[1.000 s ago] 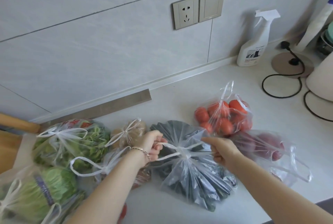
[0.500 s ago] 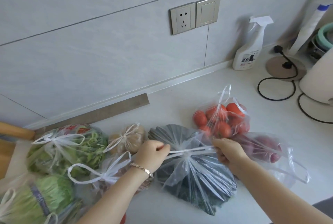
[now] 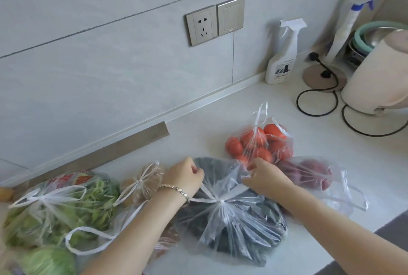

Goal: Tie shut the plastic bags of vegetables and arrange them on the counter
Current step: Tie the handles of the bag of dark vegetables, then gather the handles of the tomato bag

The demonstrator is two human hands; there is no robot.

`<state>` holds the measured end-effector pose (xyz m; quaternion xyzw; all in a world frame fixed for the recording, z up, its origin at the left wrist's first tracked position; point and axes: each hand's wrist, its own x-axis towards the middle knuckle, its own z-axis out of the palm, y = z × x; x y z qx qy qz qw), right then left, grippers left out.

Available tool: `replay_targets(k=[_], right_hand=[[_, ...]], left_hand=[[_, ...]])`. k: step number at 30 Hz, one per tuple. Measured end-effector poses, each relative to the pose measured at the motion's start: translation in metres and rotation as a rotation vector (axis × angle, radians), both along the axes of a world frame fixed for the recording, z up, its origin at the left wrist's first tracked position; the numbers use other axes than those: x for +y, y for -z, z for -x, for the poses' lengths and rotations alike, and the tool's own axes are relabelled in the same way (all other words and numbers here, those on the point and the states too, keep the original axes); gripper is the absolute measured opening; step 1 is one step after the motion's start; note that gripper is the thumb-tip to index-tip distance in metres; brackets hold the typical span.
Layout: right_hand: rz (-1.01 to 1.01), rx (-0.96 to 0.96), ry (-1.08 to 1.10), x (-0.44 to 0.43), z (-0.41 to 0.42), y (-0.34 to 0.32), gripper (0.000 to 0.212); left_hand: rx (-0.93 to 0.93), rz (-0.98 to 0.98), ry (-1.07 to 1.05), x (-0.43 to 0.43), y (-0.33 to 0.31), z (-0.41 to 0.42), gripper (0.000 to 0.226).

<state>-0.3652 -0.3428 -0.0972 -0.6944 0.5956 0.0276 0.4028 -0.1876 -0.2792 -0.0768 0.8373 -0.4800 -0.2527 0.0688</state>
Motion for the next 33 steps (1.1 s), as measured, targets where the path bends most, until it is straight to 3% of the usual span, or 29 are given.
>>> replay_targets(k=[2,4,6,7,10,12,14,17,18,20,22,24,27,29,31,33], right_hand=[[0.233,-0.046,-0.052,-0.004,-0.002,-0.021,0.013],[0.482,-0.192,0.0,-0.012,0.003,-0.045,0.015],[0.638,-0.27,0.021,-0.023,0.011,-0.062,0.027],[0.674,-0.223,0.01,-0.029,0.016,-0.064,0.038],[0.594,0.093,-0.092,-0.06,0.04,-0.057,0.057],[0.469,0.148,-0.139,-0.085,0.056,-0.041,0.04],[0.329,0.037,-0.119,-0.104,0.069,-0.031,0.025],[0.145,-0.188,-0.014,-0.127,0.092,-0.027,0.035],[0.117,-0.243,0.017,-0.134,0.1,-0.029,0.03],[0.095,-0.299,0.02,-0.148,0.115,-0.031,0.027],[0.074,-0.3,-0.022,-0.159,0.127,-0.031,0.03],[0.07,-0.311,-0.044,-0.165,0.134,-0.029,0.031],[0.078,-0.37,-0.019,-0.169,0.138,-0.026,0.035],[0.072,-0.413,0.003,-0.169,0.138,-0.027,0.033],[0.045,-0.462,0.034,-0.167,0.136,-0.027,0.027],[-0.012,-0.512,0.075,-0.164,0.132,-0.029,0.023]], left_hand=[[-0.083,0.07,0.154,-0.012,-0.012,0.012,0.018],[-0.093,0.265,0.237,-0.03,-0.02,0.028,0.017],[-0.029,0.345,0.237,-0.048,-0.024,0.042,0.014],[0.021,0.335,0.207,-0.058,-0.024,0.048,0.014],[0.168,0.299,0.072,-0.096,-0.016,0.072,0.016],[0.232,0.301,-0.009,-0.125,-0.007,0.088,0.019],[0.268,0.217,-0.01,-0.15,0.006,0.101,0.026],[0.198,0.055,-0.024,-0.173,0.028,0.12,0.024],[0.149,0.05,-0.035,-0.178,0.032,0.124,0.012],[0.057,0.108,-0.048,-0.18,0.035,0.131,0.015],[0.077,0.198,-0.076,-0.178,0.027,0.133,0.013],[-0.099,0.318,0.019,-0.17,0.012,0.124,0.013],[-0.69,0.655,0.375,-0.157,-0.007,0.089,0.019],[-0.86,0.736,0.485,-0.143,-0.01,0.067,0.013],[-0.769,0.738,0.352,-0.129,-0.011,0.059,0.012],[-0.413,0.699,-0.002,-0.123,-0.01,0.072,0.031]])
